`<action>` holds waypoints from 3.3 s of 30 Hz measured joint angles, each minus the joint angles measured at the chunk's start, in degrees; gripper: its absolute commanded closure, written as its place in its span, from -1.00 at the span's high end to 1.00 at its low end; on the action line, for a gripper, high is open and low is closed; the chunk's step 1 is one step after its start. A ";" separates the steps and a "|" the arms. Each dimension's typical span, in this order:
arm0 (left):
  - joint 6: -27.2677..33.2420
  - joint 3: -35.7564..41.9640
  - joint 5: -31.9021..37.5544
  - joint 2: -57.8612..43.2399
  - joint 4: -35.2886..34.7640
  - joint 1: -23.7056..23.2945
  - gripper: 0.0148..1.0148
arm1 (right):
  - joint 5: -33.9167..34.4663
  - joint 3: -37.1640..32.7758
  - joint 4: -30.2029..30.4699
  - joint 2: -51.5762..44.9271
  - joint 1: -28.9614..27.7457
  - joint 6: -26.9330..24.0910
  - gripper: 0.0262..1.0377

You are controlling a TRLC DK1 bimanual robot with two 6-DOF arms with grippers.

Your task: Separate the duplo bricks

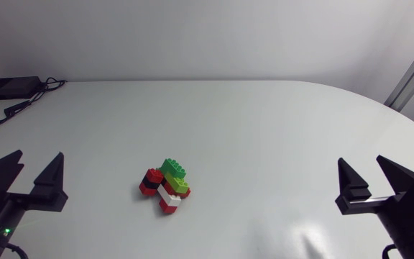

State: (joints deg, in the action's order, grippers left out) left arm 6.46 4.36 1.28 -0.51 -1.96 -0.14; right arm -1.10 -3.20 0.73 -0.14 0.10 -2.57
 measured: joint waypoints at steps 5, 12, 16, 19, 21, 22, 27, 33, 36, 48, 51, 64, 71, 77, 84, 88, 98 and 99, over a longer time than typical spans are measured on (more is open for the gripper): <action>0.15 5.42 0.00 -6.86 -2.82 0.22 0.94 | 0.00 -2.03 0.61 0.00 0.09 0.00 0.94; 0.15 10.62 0.00 -14.16 -5.05 1.97 0.94 | 0.00 -5.57 0.63 -3.32 0.09 0.00 0.94; 0.15 14.21 -0.02 -17.86 -5.97 3.04 0.94 | 0.00 -8.37 0.63 -8.50 0.09 0.00 0.94; 0.13 16.20 -0.02 -20.94 -6.29 3.23 0.94 | 0.02 -10.34 0.63 -12.15 0.15 0.00 0.93; 0.13 17.00 -0.02 -22.97 -6.88 3.32 0.94 | 0.00 -11.72 0.66 -14.78 0.35 0.00 0.93; 0.11 17.27 -0.02 -23.96 -7.19 3.41 0.94 | 0.00 -12.26 0.66 -15.89 0.35 0.00 0.93; -0.09 18.49 -0.02 -28.83 -9.29 4.44 0.94 | 0.02 -14.86 1.09 -23.15 0.57 0.02 0.94; 0.11 23.61 -0.09 -37.77 -11.63 5.81 0.94 | -0.17 -19.02 5.40 -33.29 1.64 0.26 0.94; 0.15 25.57 -0.83 -41.64 -12.50 6.40 0.94 | -0.96 -21.94 8.20 -37.90 2.67 1.55 0.94; -0.31 33.86 -20.98 -64.83 -20.02 2.56 0.94 | -2.60 -30.08 12.24 -46.80 10.51 8.87 0.93; 0.17 34.97 -22.84 -68.72 -20.31 1.64 0.94 | -3.50 -31.65 13.11 -49.66 11.58 9.70 0.93; 20.65 41.29 -19.28 -75.56 -26.99 6.82 0.94 | -12.92 -40.13 21.81 -61.66 12.24 12.94 0.93; 26.88 41.29 -22.49 -79.17 -27.67 9.14 0.94 | -14.78 -43.98 25.14 -66.55 15.02 13.31 0.94; 28.52 41.29 -23.45 -82.82 -27.61 9.57 0.93 | -25.66 -44.48 24.17 -68.11 14.88 13.33 0.93; 28.68 41.90 -23.63 -86.51 -27.12 11.17 0.93 | -25.90 -44.68 23.28 -70.27 16.63 13.31 0.93; 28.65 43.17 -24.30 -88.37 -26.69 12.35 0.90 | -25.49 -44.72 22.86 -70.97 17.92 13.31 0.94; 28.44 44.78 -25.16 -91.14 -24.98 14.14 0.82 | -24.39 -44.72 21.70 -71.06 19.43 13.31 0.93; 28.44 44.83 -25.16 -91.51 -24.92 14.14 0.81 | -24.39 -44.72 21.66 -71.06 19.43 13.31 0.93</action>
State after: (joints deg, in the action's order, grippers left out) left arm 34.89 49.19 -23.88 -92.03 -26.87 14.00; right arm -25.50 -47.92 22.39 -71.20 19.53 10.74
